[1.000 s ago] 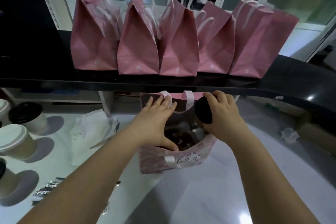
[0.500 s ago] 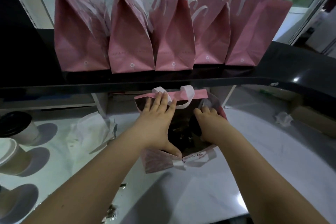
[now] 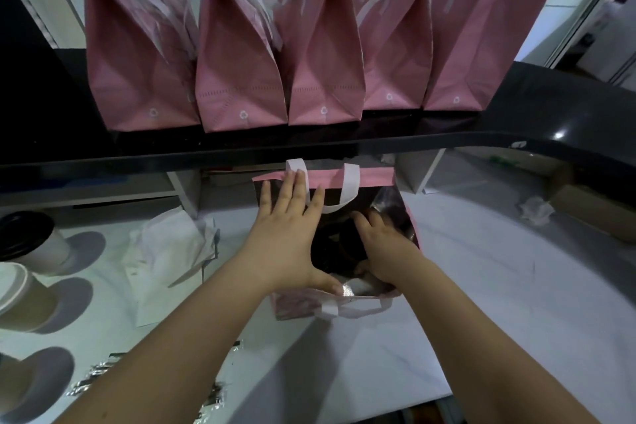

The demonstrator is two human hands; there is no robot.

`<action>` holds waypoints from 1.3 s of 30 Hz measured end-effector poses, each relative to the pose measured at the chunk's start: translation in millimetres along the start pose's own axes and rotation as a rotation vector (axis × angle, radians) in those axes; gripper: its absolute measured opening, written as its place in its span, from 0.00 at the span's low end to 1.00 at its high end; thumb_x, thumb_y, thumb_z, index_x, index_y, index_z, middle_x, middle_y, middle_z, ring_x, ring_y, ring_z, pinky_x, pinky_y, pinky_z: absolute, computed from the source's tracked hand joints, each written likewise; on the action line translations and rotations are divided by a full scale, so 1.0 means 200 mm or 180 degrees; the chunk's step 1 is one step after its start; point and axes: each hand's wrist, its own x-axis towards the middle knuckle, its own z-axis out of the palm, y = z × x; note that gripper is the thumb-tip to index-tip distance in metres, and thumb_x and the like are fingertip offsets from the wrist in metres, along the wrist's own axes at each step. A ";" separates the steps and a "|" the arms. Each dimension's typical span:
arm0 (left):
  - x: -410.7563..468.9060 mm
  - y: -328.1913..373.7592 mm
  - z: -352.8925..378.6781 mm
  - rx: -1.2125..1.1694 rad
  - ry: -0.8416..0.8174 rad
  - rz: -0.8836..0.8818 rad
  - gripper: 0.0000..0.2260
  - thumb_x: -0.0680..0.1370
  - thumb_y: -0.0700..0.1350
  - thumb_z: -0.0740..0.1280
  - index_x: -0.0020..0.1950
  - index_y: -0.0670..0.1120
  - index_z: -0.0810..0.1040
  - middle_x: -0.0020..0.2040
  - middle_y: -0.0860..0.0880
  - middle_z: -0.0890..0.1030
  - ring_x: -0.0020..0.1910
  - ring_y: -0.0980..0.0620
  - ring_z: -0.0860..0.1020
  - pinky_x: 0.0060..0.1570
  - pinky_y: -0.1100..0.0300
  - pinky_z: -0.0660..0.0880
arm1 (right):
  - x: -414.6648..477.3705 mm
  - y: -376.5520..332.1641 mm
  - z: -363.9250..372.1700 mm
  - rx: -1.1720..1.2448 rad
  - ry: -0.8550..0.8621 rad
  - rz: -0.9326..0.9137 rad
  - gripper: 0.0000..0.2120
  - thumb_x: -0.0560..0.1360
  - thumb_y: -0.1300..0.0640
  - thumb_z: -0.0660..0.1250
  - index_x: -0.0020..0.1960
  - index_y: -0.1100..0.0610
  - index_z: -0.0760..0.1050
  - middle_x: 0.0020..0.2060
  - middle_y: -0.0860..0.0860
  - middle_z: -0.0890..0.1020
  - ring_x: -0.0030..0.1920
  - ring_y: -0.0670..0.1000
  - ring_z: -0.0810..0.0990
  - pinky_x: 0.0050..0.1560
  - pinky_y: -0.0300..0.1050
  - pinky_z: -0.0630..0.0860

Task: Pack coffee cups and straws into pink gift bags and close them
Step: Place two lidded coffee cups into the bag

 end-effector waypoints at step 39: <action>-0.46 -0.33 -0.10 -0.0578 0.1332 -0.1590 0.15 0.76 0.50 0.66 0.63 0.53 0.78 0.59 0.52 0.79 0.61 0.47 0.72 0.57 0.51 0.64 | -0.15 -0.68 -0.39 0.0915 0.1105 -0.1556 0.15 0.74 0.56 0.69 0.60 0.55 0.79 0.56 0.52 0.81 0.58 0.56 0.74 0.56 0.51 0.73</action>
